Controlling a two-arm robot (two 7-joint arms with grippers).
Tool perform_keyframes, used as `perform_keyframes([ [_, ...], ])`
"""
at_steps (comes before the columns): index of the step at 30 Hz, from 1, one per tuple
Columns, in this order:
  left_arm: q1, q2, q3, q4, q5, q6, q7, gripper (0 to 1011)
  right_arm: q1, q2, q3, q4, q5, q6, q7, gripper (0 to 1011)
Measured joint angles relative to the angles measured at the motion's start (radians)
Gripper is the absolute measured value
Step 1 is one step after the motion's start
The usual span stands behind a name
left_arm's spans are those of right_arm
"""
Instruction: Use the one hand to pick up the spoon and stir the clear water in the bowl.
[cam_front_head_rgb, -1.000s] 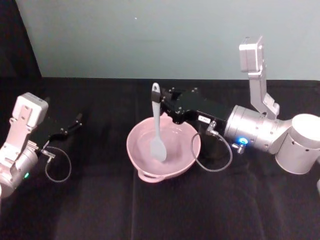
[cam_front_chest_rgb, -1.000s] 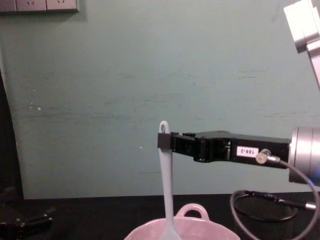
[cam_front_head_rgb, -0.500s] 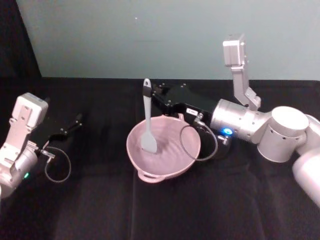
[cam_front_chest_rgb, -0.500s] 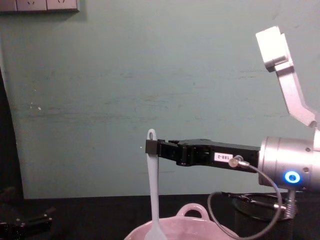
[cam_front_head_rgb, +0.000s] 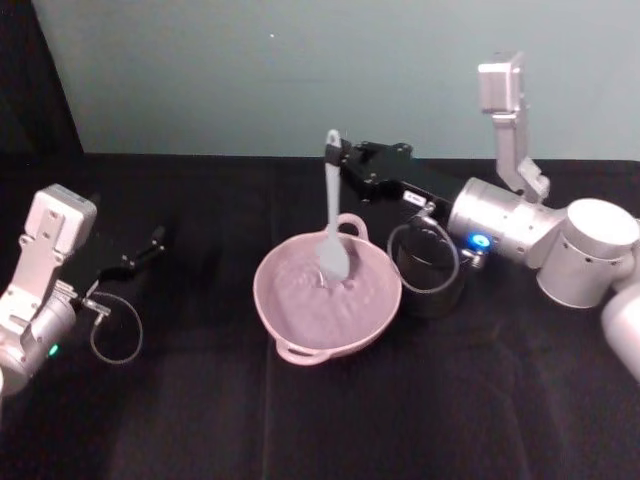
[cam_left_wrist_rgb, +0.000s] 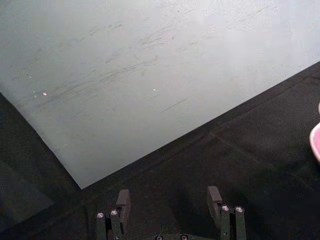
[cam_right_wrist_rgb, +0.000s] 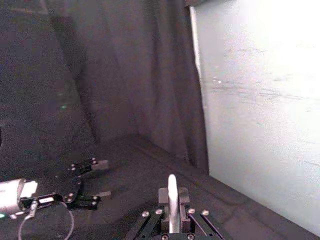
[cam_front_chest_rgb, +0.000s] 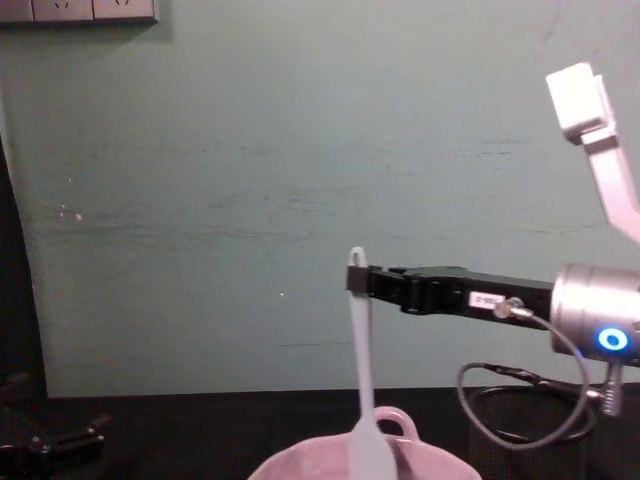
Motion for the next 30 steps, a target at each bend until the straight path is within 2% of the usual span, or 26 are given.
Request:
perform_keyframes([
  [4, 0.000, 0.000, 0.000, 0.000, 0.000, 0.000, 0.000, 1011, -0.034, 0.026, 0.017, -0.050, 0.000, 0.010, -0.018, 122],
  [10, 0.000, 0.000, 0.000, 0.000, 0.000, 0.000, 0.000, 1011, -0.111, 0.074, 0.037, -0.167, 0.003, 0.049, -0.055, 122],
  [15, 0.000, 0.000, 0.000, 0.000, 0.000, 0.000, 0.000, 1011, -0.146, 0.085, 0.035, -0.220, 0.003, 0.066, -0.068, 123],
  [21, 0.000, 0.000, 0.000, 0.000, 0.000, 0.000, 0.000, 1011, -0.161, 0.081, 0.022, -0.249, 0.004, 0.071, -0.067, 122],
  [30, 0.000, 0.000, 0.000, 0.000, 0.000, 0.000, 0.000, 1011, -0.131, 0.023, -0.023, -0.217, 0.002, 0.063, -0.036, 122],
])
